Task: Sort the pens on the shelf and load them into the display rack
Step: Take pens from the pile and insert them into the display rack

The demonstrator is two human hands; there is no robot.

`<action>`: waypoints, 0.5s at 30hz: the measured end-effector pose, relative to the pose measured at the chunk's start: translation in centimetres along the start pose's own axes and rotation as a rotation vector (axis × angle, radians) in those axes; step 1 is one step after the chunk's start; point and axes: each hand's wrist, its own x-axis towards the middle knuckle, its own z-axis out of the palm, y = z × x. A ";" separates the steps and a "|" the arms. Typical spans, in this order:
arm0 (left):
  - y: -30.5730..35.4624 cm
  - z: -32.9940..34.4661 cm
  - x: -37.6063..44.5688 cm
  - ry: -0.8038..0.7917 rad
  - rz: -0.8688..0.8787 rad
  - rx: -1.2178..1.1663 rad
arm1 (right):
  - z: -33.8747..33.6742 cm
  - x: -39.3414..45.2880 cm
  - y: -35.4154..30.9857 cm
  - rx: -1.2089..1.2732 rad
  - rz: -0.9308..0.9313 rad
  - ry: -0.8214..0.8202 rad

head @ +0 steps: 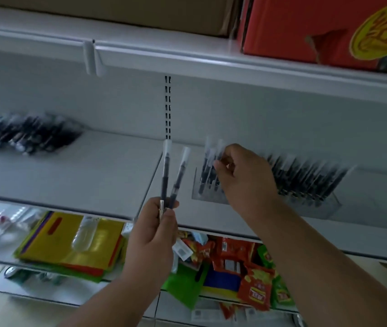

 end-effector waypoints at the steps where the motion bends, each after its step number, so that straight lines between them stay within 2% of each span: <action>1: 0.1 -0.2 0.3 -0.004 -0.005 0.008 | 0.4 0.1 -0.1 -0.046 0.027 -0.026; 5: 0.7 -0.6 1.9 -0.039 0.015 0.041 | 1.6 -0.2 -0.5 -0.143 0.165 -0.068; 8: 0.7 -1.3 2.6 -0.100 0.025 0.083 | 1.7 -0.7 -0.6 -0.109 0.246 0.021; 11: 0.4 -1.9 3.1 -0.160 0.043 0.130 | 1.2 -1.7 -1.9 0.107 0.272 0.082; 15: -0.3 -2.1 3.3 -0.362 0.119 0.276 | 1.1 -2.4 -4.2 0.430 0.299 -0.029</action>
